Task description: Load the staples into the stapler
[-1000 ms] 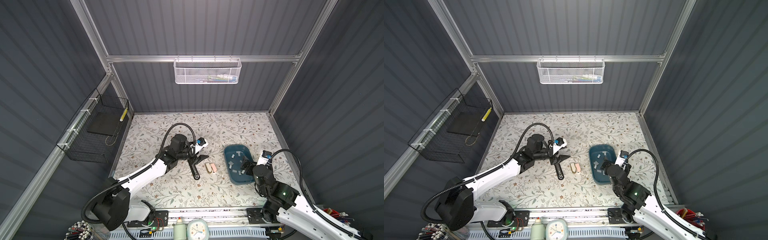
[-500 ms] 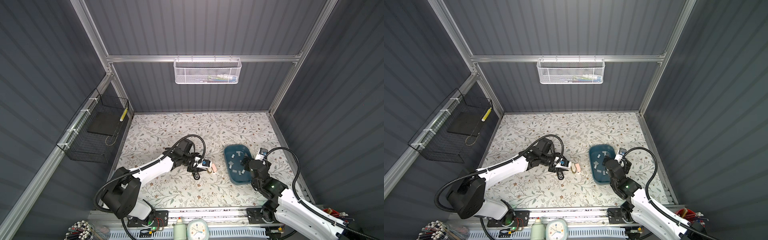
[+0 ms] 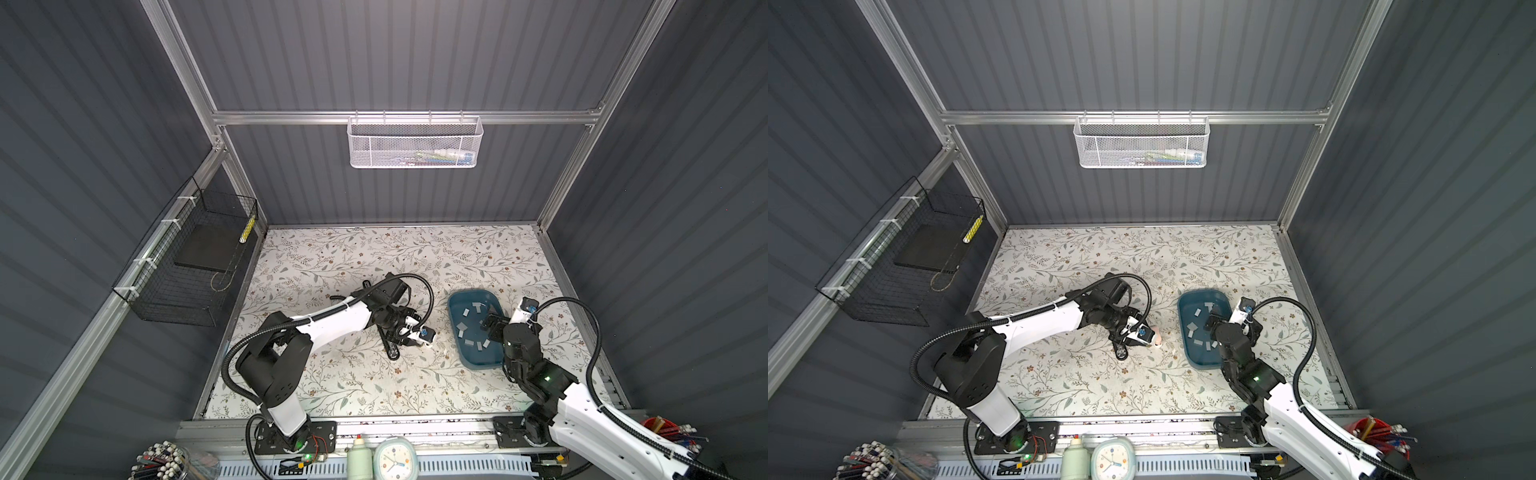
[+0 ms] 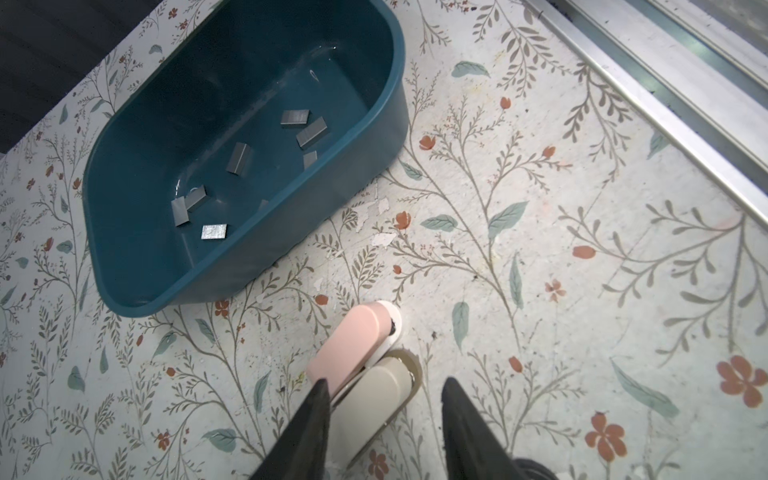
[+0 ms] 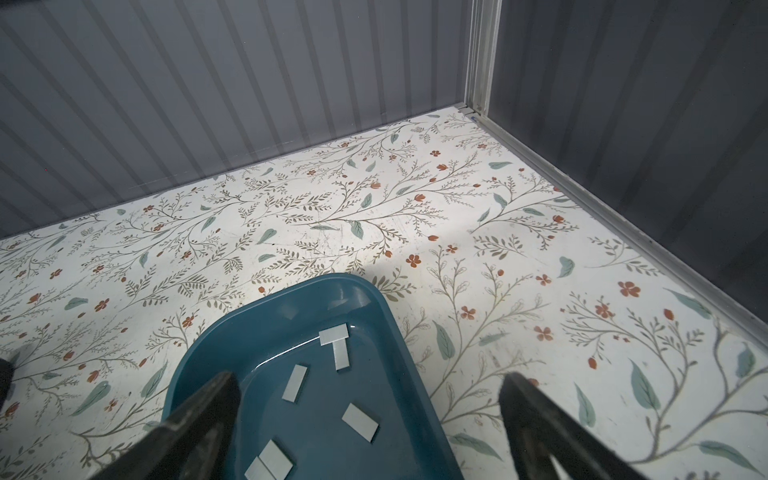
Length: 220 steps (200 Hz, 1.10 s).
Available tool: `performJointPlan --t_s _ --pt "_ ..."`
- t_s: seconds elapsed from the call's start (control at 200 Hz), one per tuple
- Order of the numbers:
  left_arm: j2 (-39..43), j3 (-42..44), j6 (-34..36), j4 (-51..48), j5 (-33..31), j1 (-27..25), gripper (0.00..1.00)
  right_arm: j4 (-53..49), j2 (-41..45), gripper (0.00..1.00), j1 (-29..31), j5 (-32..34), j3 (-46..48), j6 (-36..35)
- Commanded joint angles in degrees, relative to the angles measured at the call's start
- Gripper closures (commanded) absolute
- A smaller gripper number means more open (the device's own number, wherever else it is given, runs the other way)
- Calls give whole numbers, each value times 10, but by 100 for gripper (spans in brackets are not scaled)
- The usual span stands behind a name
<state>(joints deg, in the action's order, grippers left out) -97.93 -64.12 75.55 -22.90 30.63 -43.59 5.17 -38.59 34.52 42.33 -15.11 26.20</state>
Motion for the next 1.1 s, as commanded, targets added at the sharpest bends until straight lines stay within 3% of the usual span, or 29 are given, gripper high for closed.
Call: performJointPlan --t_s 0.0,0.71,0.986,1.096 --pt "-26 -24 21 -52 -34 -4 52 9 -8 1 -3 -3 0 -9" --pt "-98 -79 16 -81 -111 -31 48 9 -38 1 -3 -23 -13 -17" --pt "-120 -100 17 -114 -122 -32 52 10 -47 1 -4 -27 -18 -19" --pt "-126 -111 13 -130 -139 -33 60 10 -51 1 -4 -28 -19 -19"
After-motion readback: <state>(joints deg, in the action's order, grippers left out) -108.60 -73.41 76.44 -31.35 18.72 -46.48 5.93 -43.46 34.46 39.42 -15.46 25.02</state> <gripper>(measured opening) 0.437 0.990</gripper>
